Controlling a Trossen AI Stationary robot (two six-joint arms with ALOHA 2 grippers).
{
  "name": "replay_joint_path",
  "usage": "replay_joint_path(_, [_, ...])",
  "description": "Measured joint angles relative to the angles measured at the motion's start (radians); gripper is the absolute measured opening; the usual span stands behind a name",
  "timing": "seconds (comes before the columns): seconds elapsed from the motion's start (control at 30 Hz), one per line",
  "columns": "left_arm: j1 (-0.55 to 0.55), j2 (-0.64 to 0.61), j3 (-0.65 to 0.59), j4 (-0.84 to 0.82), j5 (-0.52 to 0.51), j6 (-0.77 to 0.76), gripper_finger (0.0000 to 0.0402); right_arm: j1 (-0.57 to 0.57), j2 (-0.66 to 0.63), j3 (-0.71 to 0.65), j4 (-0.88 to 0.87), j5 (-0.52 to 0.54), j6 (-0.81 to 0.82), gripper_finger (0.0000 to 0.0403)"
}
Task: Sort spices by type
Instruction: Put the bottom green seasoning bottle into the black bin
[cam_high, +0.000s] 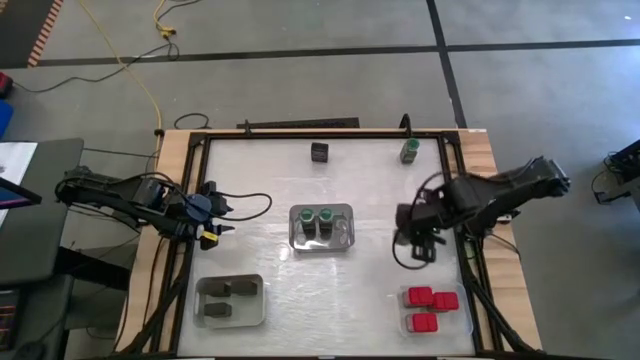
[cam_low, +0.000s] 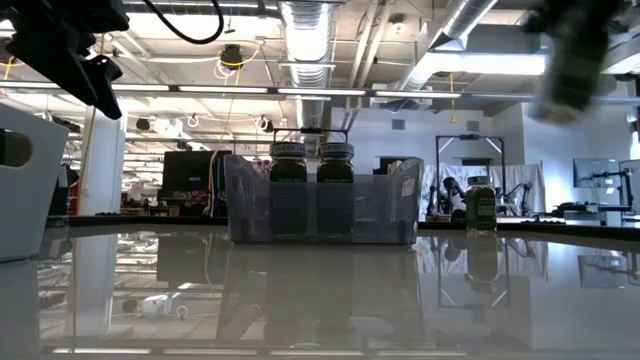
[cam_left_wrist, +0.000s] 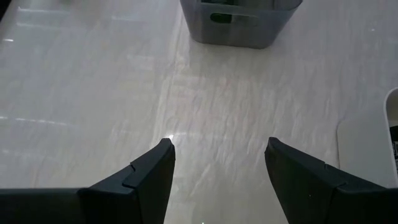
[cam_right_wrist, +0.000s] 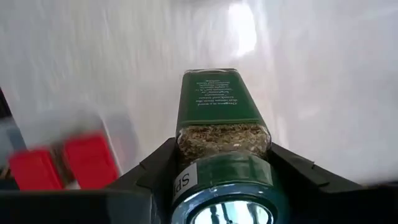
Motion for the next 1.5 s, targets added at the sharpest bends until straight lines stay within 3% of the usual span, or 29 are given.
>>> replay_joint_path(0.17, [0.000,0.000,0.000,0.000,0.000,0.000,0.0240,-0.076,0.119,0.240,-0.033,0.040,-0.067,0.0219])
replay_joint_path(0.4, [0.000,0.000,0.000,0.000,0.000,0.000,0.0240,-0.152,0.410,0.564,-0.134,0.039,-0.171,0.0219])
replay_joint_path(0.63, [0.000,0.000,0.000,0.000,0.000,0.000,0.0240,-0.202,0.629,0.768,-0.132,-0.015,-0.265,0.0219])
replay_joint_path(1.0, [0.000,0.000,0.000,0.000,-0.001,0.000,0.0240,-0.223,0.834,0.884,-0.133,-0.073,-0.331,0.0219])
replay_joint_path(1.5, [0.000,0.000,0.000,-0.001,-0.002,0.001,0.0240,-0.242,0.967,0.886,-0.029,-0.098,-0.413,0.0219])
